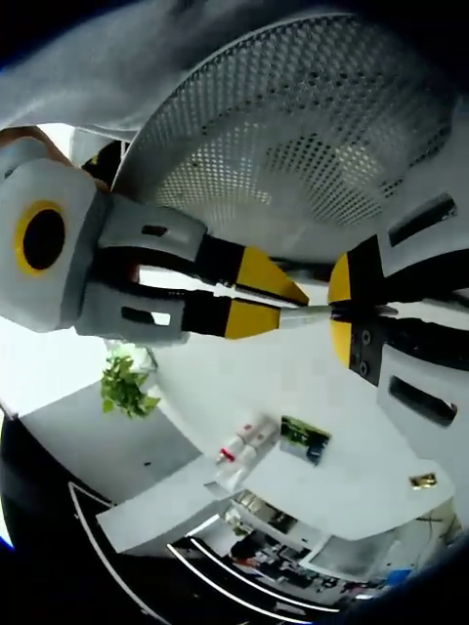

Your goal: Arrange the skincare products in the storage area until every visible bottle or jar stands upright without overlapping.

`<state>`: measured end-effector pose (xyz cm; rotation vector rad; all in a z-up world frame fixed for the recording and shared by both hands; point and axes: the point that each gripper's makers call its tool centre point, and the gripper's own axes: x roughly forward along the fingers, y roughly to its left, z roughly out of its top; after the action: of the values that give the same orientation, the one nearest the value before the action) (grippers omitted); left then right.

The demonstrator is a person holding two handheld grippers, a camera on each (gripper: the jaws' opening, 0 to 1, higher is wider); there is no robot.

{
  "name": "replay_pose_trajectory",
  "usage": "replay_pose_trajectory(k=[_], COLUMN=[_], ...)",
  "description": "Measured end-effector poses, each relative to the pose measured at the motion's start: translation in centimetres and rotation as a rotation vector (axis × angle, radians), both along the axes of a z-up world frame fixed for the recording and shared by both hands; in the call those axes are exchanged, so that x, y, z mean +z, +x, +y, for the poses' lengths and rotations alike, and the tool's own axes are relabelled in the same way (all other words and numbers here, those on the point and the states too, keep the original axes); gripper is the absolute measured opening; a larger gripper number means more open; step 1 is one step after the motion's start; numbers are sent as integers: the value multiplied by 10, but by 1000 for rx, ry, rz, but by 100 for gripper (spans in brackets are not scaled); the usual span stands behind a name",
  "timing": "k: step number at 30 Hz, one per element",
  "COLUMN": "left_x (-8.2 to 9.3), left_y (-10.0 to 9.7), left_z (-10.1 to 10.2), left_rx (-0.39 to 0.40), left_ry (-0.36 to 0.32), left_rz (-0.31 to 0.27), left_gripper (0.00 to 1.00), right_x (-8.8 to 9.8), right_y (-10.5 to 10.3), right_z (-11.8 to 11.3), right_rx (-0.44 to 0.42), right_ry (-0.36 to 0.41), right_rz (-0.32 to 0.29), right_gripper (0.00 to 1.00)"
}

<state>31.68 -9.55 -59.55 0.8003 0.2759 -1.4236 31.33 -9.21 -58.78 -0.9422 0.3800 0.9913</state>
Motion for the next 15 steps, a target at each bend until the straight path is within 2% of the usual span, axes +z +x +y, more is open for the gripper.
replay_pose_trajectory(k=[3, 8, 11, 14, 15], left_x=[1, 5, 7, 9, 10], left_y=[2, 7, 10, 15, 16], left_z=[0, -2, -2, 0, 0], left_rx=[6, 32, 50, 74, 81], left_ry=[-7, -29, -44, -50, -57], left_rz=[2, -5, -10, -28, -21], left_gripper=[0, 5, 12, 20, 20], right_x=[2, 2, -1, -8, -10], right_y=[1, 3, 4, 6, 4], right_z=[-1, -4, -12, -25, -29], right_rx=[-43, -65, -88, -58, -56], right_ry=[55, 60, 22, -108, -115], right_rz=[43, 60, 79, 46, 55], right_gripper=[0, 0, 0, 0, 0])
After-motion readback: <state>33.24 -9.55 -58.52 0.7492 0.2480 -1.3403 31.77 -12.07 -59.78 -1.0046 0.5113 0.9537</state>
